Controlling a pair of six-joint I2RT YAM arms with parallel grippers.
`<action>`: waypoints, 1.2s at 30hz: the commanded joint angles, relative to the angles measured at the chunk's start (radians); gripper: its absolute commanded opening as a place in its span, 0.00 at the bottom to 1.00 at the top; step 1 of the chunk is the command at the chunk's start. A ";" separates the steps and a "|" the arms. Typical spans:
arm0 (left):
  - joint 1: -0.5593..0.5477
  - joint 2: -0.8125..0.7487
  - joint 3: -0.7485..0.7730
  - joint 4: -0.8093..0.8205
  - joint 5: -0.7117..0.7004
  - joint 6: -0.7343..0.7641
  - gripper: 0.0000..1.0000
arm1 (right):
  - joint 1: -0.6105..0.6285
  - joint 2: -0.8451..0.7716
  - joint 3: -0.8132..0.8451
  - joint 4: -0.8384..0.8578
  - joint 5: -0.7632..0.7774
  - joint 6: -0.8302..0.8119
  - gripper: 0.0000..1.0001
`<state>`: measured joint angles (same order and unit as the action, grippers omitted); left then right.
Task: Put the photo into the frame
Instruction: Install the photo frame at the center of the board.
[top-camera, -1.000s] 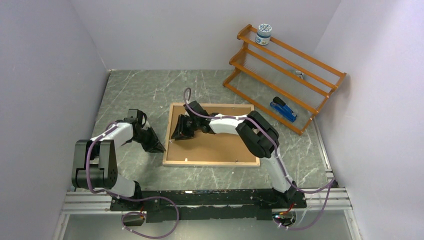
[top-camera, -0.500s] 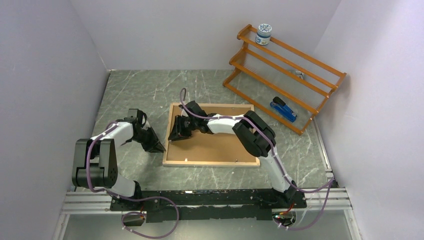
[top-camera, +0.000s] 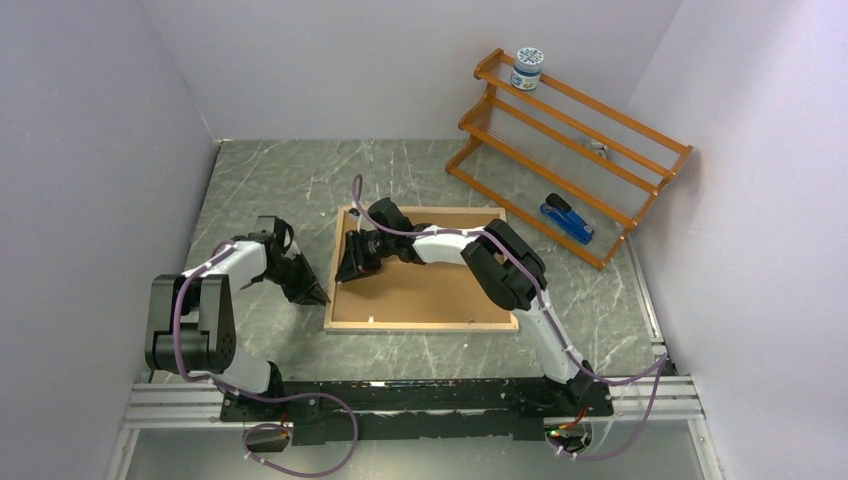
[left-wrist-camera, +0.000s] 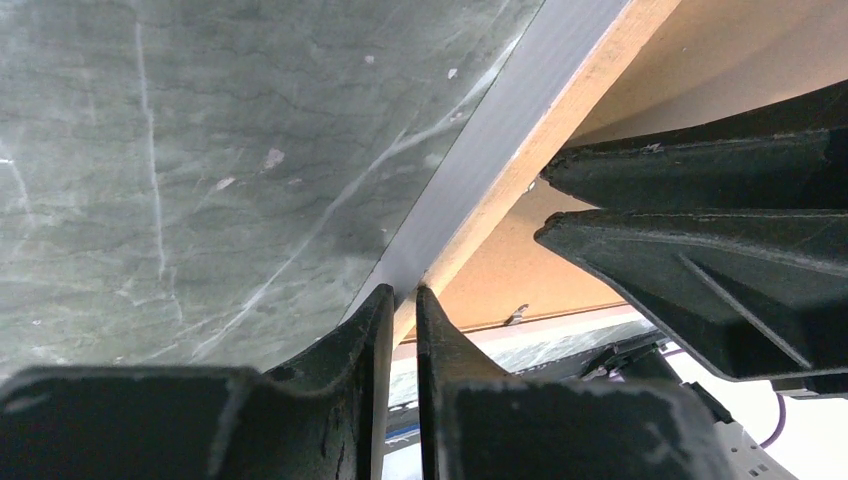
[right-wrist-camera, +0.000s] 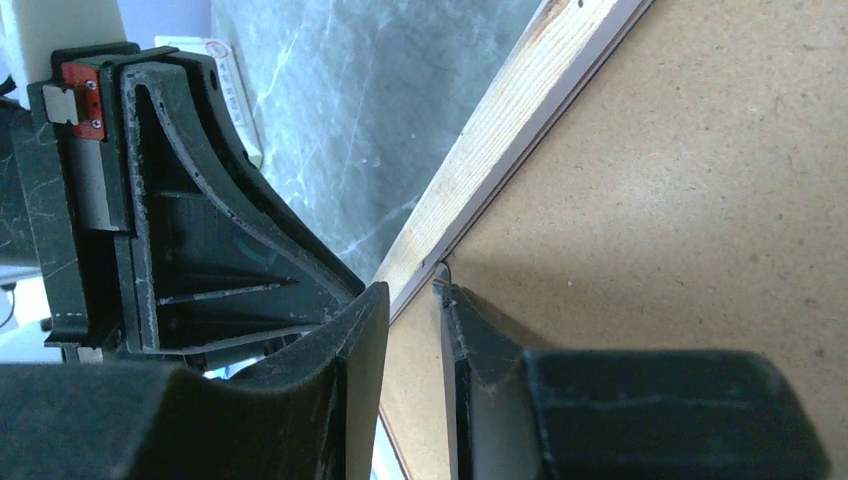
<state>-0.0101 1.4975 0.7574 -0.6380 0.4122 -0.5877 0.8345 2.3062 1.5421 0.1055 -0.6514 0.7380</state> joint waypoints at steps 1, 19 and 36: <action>-0.010 0.047 -0.005 -0.014 -0.058 0.012 0.17 | 0.040 0.076 0.026 0.059 -0.068 -0.054 0.29; -0.010 0.131 0.058 -0.016 -0.103 0.025 0.26 | 0.047 -0.003 0.005 -0.023 0.187 -0.052 0.31; -0.010 0.161 0.058 -0.012 -0.116 0.030 0.15 | 0.045 0.005 -0.038 0.058 -0.007 -0.043 0.24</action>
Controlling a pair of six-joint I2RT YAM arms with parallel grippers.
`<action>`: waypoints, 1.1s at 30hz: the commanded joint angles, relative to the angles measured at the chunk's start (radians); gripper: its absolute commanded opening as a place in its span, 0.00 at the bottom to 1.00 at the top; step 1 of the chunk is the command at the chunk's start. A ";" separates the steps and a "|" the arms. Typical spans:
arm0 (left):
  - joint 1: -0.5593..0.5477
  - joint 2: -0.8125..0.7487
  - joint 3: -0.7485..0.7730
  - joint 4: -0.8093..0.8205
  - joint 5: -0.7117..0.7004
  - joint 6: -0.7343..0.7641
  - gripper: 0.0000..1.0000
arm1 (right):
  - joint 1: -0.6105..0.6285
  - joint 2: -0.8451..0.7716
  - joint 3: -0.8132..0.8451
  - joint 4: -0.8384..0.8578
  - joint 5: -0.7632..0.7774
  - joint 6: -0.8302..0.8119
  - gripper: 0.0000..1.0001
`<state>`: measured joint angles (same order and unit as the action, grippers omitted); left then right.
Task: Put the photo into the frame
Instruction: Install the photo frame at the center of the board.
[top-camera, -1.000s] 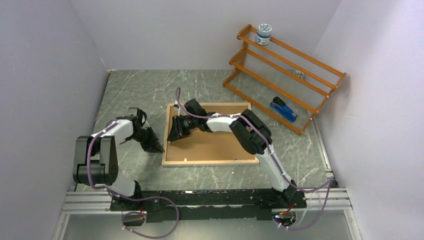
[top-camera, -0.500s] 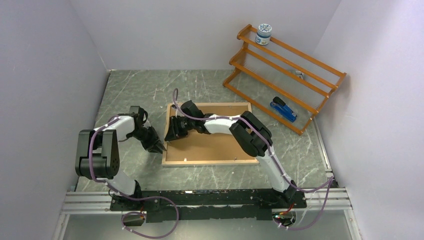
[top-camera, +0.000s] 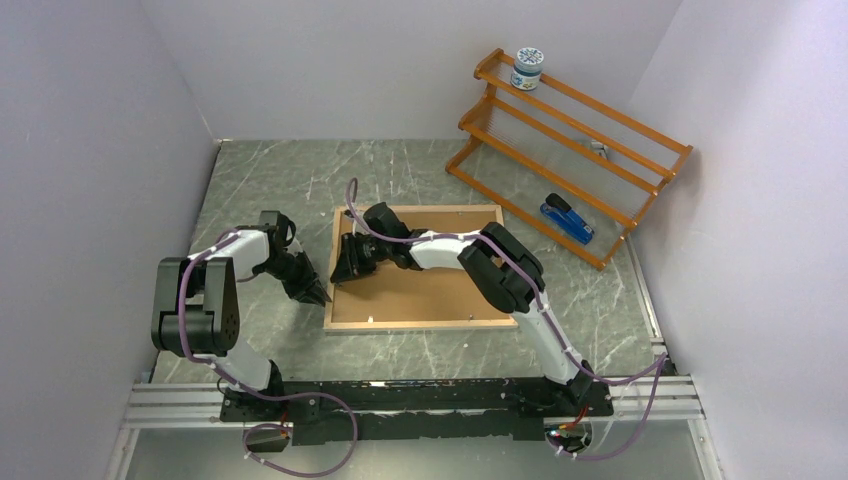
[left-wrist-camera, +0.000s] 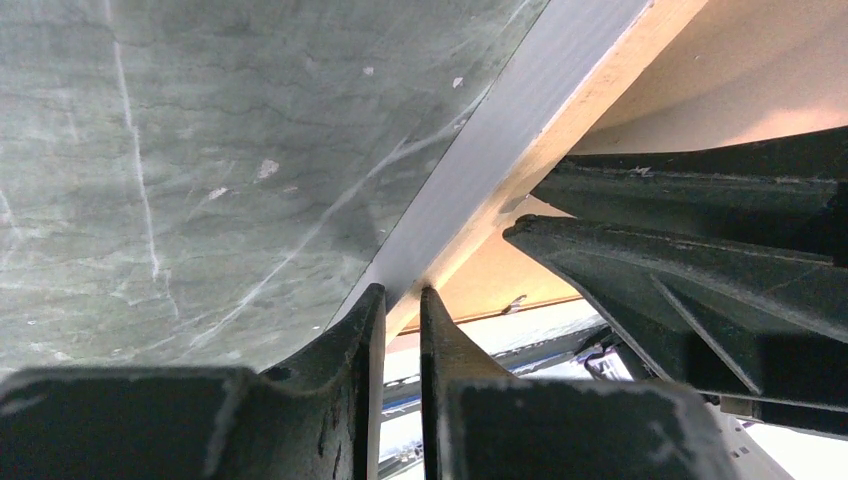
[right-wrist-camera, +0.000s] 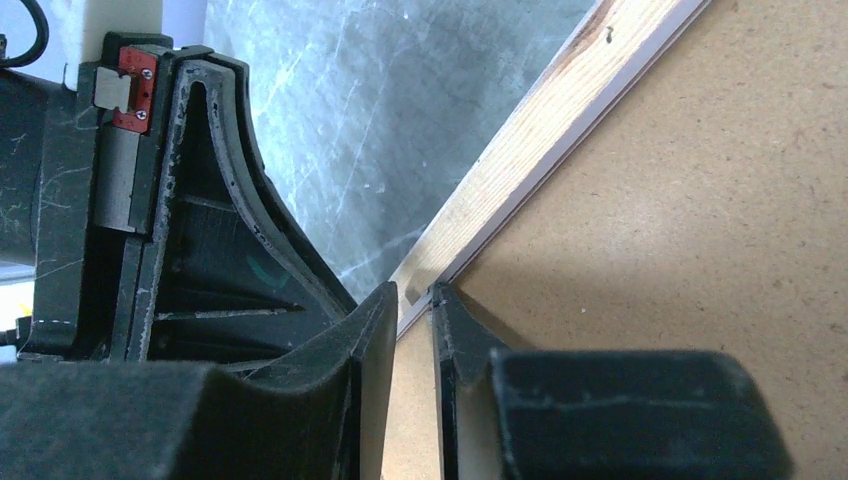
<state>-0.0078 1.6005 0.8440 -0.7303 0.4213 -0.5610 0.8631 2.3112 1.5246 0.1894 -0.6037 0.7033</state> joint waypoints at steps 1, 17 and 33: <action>-0.013 0.057 -0.026 0.079 -0.127 0.004 0.15 | 0.012 -0.005 -0.008 -0.036 -0.039 -0.005 0.25; -0.012 -0.041 0.072 0.020 -0.168 0.019 0.21 | -0.073 -0.373 -0.070 -0.301 0.266 -0.234 0.42; 0.059 -0.324 0.244 -0.136 -0.278 0.073 0.53 | 0.148 -0.643 -0.335 -0.815 0.514 -0.845 0.75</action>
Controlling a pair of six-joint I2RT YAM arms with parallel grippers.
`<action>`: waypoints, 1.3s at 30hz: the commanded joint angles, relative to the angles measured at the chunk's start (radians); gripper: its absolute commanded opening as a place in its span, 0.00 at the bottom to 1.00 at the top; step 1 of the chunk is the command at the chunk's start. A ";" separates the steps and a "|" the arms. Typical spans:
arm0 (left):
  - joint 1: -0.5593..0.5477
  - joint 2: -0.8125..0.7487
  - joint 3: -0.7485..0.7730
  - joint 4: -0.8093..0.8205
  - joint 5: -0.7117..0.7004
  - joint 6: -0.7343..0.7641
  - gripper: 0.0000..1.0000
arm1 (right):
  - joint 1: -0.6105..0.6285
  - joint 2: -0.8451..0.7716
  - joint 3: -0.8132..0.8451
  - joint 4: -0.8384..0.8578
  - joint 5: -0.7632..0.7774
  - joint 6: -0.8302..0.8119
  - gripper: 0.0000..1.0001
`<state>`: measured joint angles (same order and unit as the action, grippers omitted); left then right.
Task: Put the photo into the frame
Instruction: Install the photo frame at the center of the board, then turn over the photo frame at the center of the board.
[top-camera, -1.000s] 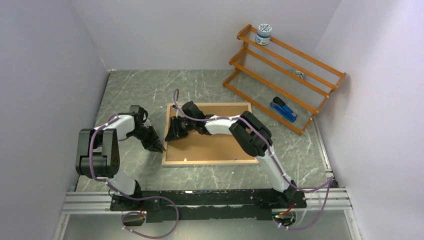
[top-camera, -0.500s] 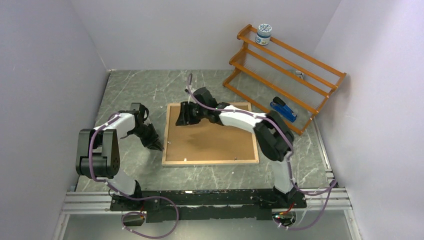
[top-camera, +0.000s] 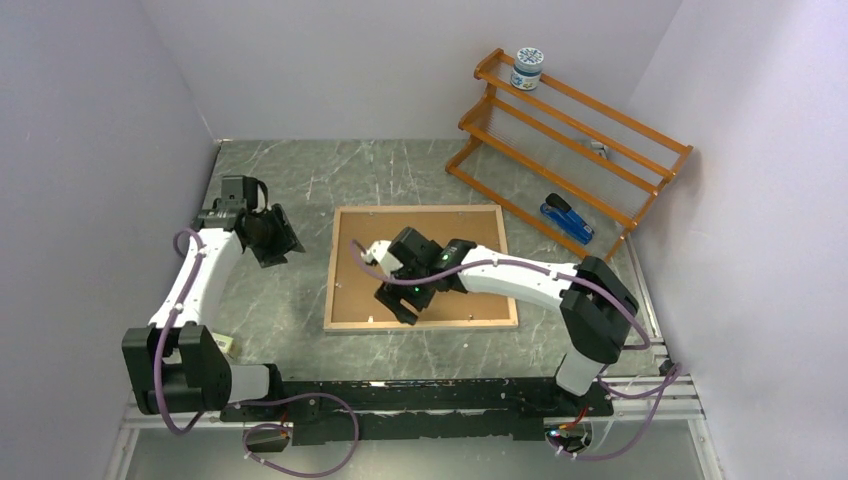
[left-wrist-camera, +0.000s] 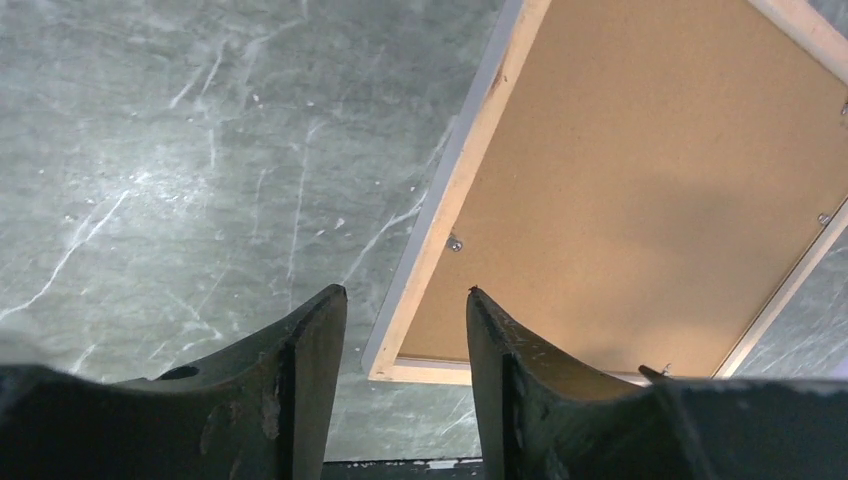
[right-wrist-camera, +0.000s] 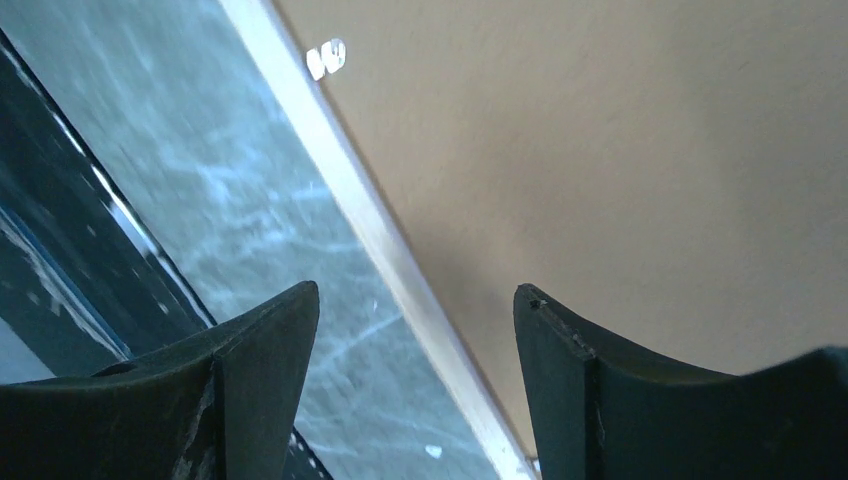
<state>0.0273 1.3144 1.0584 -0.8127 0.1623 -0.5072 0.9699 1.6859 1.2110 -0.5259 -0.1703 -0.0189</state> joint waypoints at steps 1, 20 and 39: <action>0.026 -0.043 0.032 -0.056 -0.011 0.019 0.53 | 0.058 -0.010 -0.027 -0.103 0.089 -0.134 0.75; 0.038 -0.102 -0.049 -0.064 0.056 -0.017 0.56 | 0.130 0.085 -0.089 -0.047 0.225 -0.203 0.53; 0.041 -0.237 -0.193 -0.055 0.083 -0.139 0.72 | 0.140 0.089 0.103 -0.105 0.060 -0.138 0.08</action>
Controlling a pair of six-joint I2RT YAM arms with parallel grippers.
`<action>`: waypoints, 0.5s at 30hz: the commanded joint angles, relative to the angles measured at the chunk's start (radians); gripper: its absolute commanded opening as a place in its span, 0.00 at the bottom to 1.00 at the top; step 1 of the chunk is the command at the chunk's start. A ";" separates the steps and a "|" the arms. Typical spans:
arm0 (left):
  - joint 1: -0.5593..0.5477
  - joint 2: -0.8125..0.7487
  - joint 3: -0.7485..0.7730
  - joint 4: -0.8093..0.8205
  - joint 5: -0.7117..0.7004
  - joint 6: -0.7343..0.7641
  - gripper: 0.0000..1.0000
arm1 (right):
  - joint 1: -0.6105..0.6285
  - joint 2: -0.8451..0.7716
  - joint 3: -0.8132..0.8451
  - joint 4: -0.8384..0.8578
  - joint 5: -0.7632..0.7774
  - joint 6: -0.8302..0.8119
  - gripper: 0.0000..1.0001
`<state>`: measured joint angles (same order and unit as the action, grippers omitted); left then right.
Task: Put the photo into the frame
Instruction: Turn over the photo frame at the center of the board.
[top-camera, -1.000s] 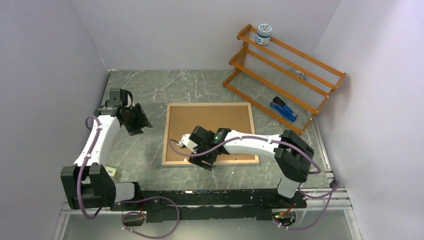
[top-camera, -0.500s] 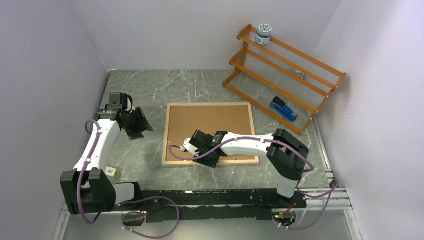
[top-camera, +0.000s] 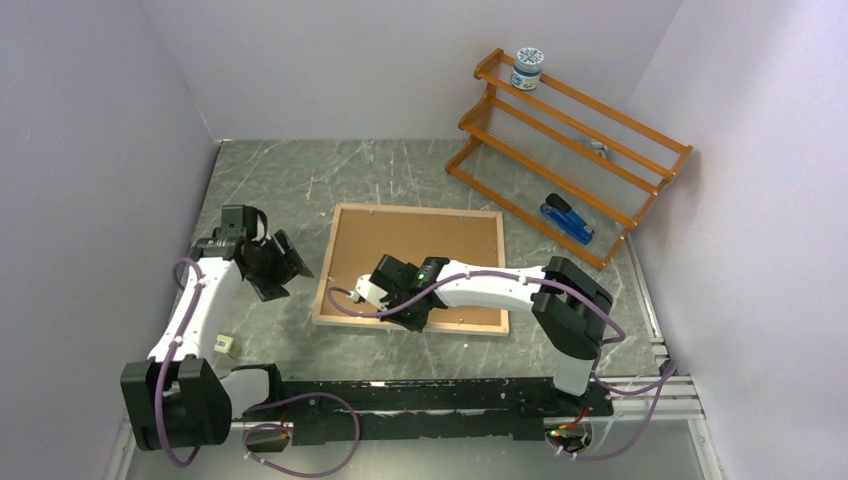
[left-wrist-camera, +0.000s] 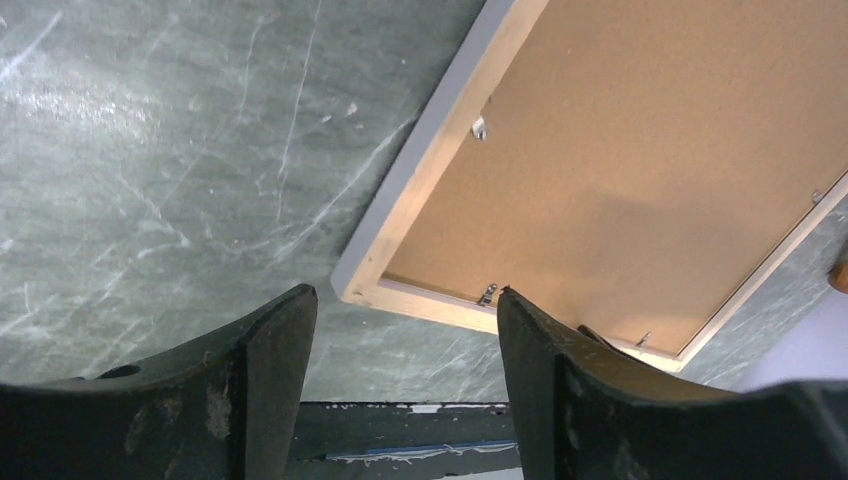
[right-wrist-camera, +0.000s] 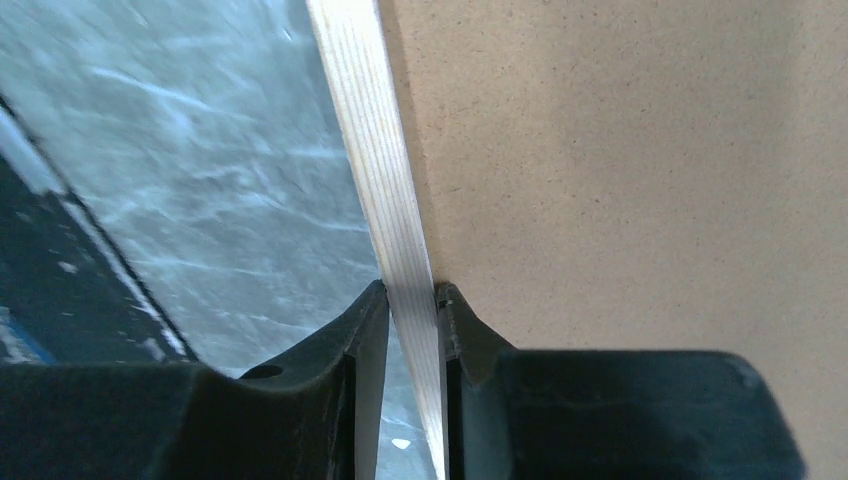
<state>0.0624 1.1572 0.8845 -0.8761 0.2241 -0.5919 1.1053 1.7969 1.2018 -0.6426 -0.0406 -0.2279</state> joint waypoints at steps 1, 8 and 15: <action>0.005 -0.095 -0.025 0.008 0.022 -0.063 0.74 | 0.005 -0.015 0.132 0.008 -0.077 0.083 0.07; 0.005 -0.172 -0.090 0.021 0.070 -0.096 0.88 | 0.005 0.057 0.276 -0.009 -0.074 0.172 0.03; 0.005 -0.180 -0.182 0.124 0.177 -0.131 0.91 | 0.005 0.095 0.374 -0.010 -0.099 0.225 0.01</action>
<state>0.0624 0.9894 0.7433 -0.8455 0.3119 -0.6796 1.1080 1.8988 1.4799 -0.6674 -0.1146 -0.0666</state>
